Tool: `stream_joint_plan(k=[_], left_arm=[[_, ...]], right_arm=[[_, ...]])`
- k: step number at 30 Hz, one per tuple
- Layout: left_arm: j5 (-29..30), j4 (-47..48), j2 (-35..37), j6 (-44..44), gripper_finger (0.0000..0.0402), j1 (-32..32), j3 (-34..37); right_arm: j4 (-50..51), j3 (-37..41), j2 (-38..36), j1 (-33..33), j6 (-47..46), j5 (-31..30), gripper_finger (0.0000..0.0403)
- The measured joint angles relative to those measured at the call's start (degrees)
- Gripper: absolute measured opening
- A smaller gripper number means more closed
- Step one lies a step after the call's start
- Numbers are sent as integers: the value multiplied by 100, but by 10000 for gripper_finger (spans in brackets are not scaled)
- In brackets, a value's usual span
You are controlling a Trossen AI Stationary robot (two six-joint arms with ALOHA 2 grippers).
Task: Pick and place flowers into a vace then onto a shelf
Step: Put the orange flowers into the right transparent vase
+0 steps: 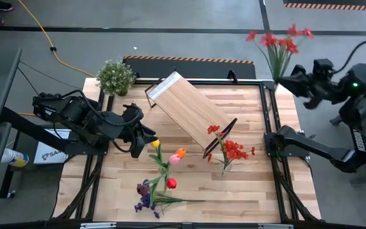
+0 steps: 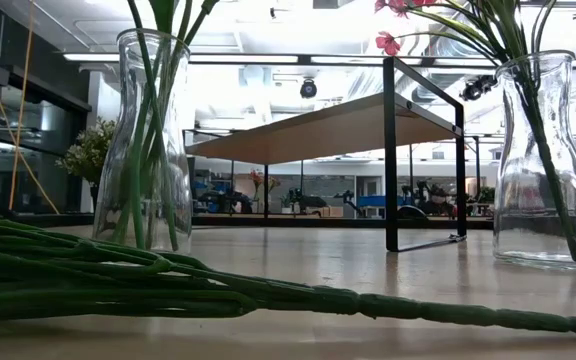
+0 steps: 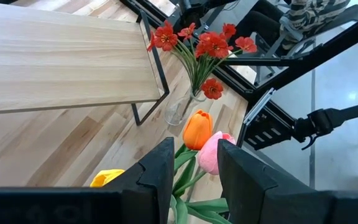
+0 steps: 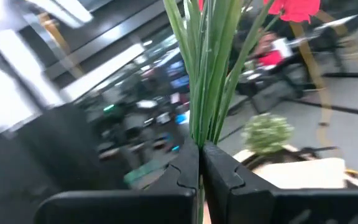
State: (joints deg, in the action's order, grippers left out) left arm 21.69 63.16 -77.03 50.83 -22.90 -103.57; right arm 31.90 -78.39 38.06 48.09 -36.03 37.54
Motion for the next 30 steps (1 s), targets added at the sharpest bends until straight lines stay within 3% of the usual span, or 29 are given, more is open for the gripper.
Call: stream_joint_plan(k=[11,23,30], left_arm=[[4,-2,0,3,156,-2,0],[-31,-6,-142,53,156,-2,9],[-33,-11,-191,94,156,0,7]], right_arm=[[0,0,-825,-22,21,1276,0],[0,9,-2042,167,141,1381,0],[58,11,-2635,851,140,1376,0]])
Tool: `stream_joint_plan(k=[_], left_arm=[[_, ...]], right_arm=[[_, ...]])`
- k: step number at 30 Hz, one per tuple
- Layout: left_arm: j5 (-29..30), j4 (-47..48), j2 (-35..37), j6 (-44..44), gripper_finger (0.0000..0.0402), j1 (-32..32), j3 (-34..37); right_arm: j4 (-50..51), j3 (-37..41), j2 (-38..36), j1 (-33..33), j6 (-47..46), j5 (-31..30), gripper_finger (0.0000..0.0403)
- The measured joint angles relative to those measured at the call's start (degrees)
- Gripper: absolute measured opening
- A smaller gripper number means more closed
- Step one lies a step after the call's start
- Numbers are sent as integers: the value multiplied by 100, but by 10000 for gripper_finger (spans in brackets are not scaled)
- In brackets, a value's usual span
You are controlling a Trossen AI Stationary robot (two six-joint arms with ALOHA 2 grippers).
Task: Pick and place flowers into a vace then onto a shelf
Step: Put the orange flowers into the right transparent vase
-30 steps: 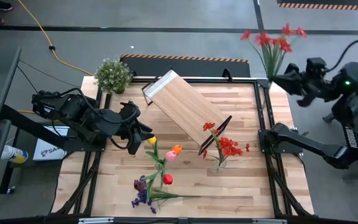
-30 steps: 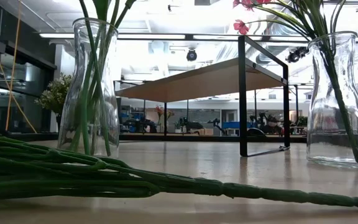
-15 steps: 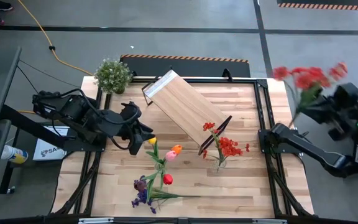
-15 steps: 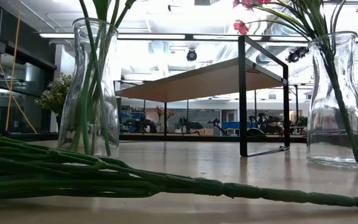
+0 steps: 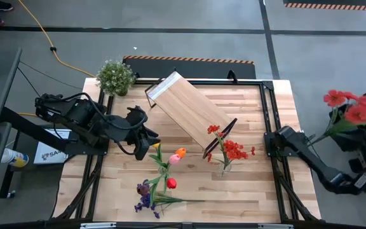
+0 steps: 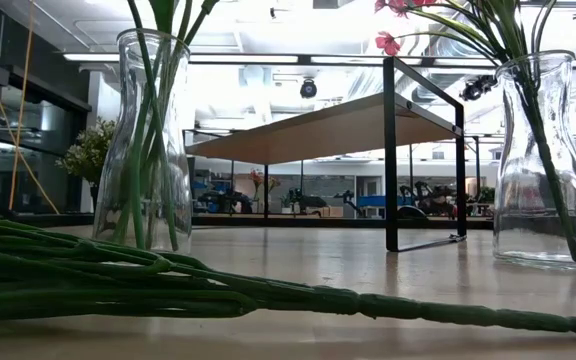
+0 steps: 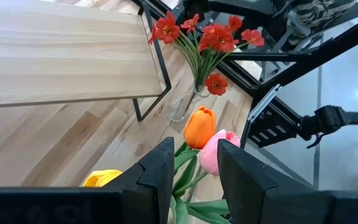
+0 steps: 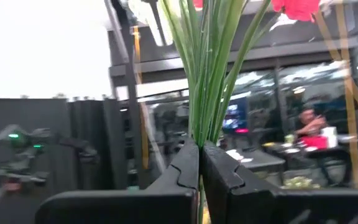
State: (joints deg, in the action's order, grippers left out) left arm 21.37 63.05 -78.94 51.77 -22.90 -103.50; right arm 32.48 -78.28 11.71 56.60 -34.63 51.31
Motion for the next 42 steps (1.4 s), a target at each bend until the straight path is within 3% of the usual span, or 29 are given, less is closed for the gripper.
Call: stream_joint_plan(k=[3,15,19,23,27,42], left_arm=[[0,-3,6,0,156,0,0],[-15,6,5,0,156,0,0],[-28,11,5,-48,156,-2,-2],[-29,13,5,-92,156,-2,-3],[-35,16,5,-92,156,-2,-4],[-48,17,5,-96,156,0,-4]], right_arm=[[33,0,-179,473,-95,170,0],[264,6,-537,2772,-144,1884,0],[753,-2,-612,2856,39,1976,0],[1452,13,-682,2715,281,1466,0],[1918,-9,-872,2721,467,1435,0],[1965,-9,-1096,2817,123,1375,0]])
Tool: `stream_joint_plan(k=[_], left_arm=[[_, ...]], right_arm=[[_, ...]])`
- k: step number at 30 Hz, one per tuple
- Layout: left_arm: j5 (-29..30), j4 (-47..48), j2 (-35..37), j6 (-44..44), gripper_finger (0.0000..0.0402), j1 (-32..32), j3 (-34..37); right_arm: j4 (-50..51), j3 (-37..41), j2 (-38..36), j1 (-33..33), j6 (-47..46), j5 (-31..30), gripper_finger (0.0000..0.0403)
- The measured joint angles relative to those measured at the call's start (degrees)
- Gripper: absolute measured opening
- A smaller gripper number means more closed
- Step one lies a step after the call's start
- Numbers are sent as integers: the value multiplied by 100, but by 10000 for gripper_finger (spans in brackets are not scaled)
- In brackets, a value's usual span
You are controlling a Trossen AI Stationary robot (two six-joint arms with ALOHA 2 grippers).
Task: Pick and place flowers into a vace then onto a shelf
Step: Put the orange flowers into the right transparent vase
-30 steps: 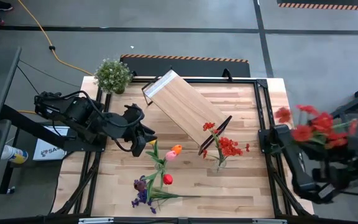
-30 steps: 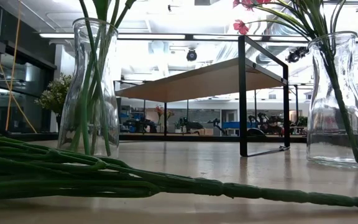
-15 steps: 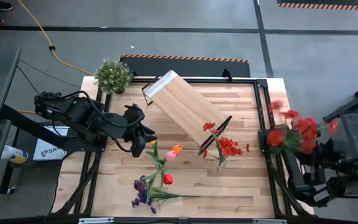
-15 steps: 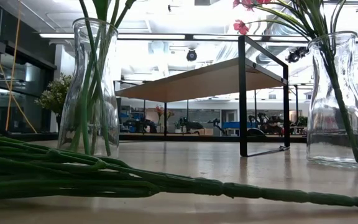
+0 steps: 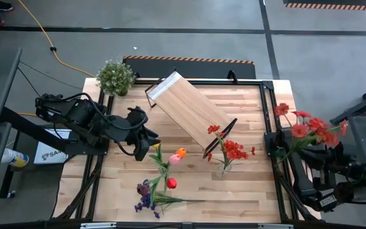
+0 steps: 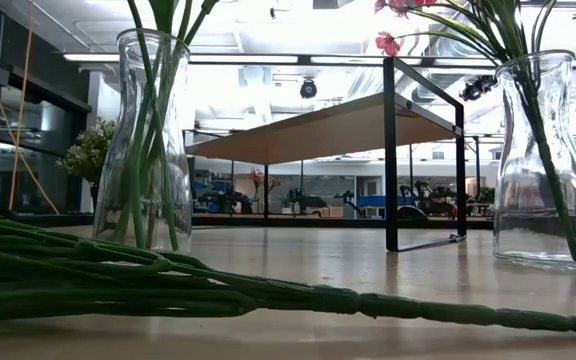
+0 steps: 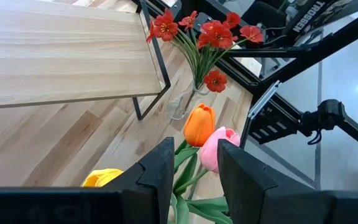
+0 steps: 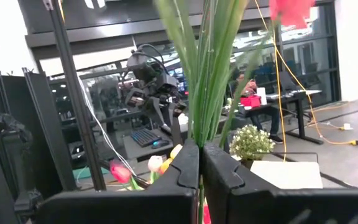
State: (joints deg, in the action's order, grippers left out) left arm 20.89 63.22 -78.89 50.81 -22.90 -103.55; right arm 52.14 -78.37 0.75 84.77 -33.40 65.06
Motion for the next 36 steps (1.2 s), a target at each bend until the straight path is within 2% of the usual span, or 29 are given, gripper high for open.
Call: stream_joint_plan(k=[6,14,27,36], left_arm=[[2,-2,0,0,156,-2,0],[6,-2,0,1,156,0,0],[13,-4,0,2,156,0,-2],[68,-6,0,2,156,-1,-1]], right_arm=[[-195,7,-2,0,-125,0,0],[-2676,174,54,0,-1256,-311,0],[-5815,2005,97,-2,-3409,-253,0],[-6292,2716,106,-2,-3659,38,0]])
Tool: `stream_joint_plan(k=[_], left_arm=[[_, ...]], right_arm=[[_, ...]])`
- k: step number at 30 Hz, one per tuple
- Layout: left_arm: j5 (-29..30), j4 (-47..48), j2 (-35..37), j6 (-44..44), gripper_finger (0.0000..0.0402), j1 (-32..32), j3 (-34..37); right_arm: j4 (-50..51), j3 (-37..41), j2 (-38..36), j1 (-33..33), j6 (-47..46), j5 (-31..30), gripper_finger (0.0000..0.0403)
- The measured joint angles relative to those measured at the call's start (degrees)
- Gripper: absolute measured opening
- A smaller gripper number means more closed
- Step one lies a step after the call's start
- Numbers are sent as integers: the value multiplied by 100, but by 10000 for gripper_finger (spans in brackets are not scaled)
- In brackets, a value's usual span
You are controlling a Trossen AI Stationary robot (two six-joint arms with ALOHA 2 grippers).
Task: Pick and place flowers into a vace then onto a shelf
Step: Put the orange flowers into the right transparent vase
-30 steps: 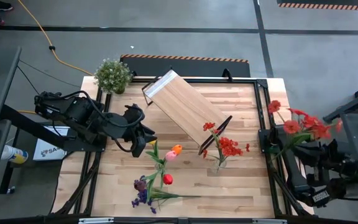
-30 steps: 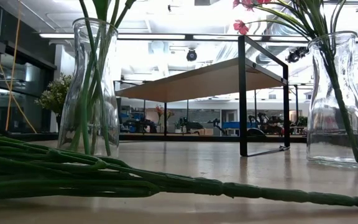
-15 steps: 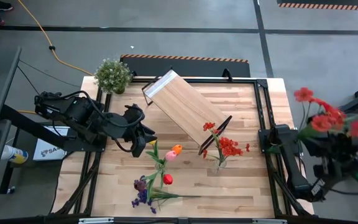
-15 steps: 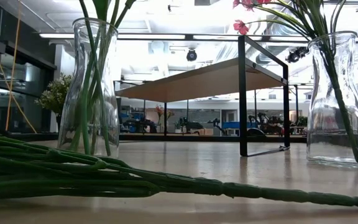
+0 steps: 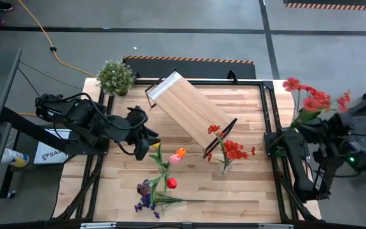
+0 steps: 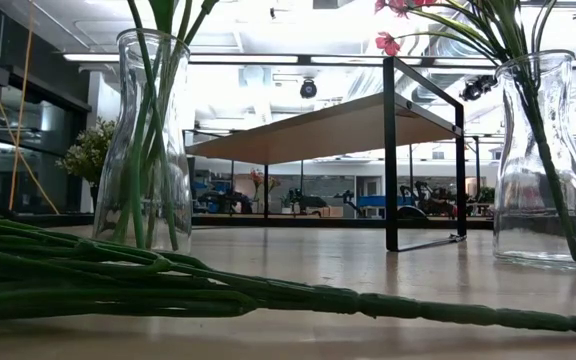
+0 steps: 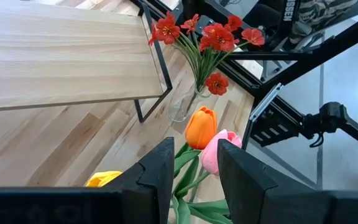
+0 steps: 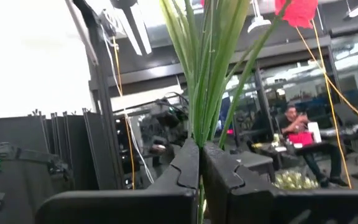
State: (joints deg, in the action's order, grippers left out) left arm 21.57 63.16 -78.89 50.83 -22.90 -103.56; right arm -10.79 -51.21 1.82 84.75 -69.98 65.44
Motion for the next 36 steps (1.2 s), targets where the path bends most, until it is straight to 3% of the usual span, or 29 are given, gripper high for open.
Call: stream_joint_plan(k=[8,16,36], left_arm=[[63,-4,0,0,156,1,1],[141,-5,0,0,156,-1,1],[364,-24,0,50,156,1,0]], right_arm=[[-167,608,150,-132,387,-22,0],[-1243,861,825,-507,60,153,0],[-643,864,1135,-1920,571,416,0]])
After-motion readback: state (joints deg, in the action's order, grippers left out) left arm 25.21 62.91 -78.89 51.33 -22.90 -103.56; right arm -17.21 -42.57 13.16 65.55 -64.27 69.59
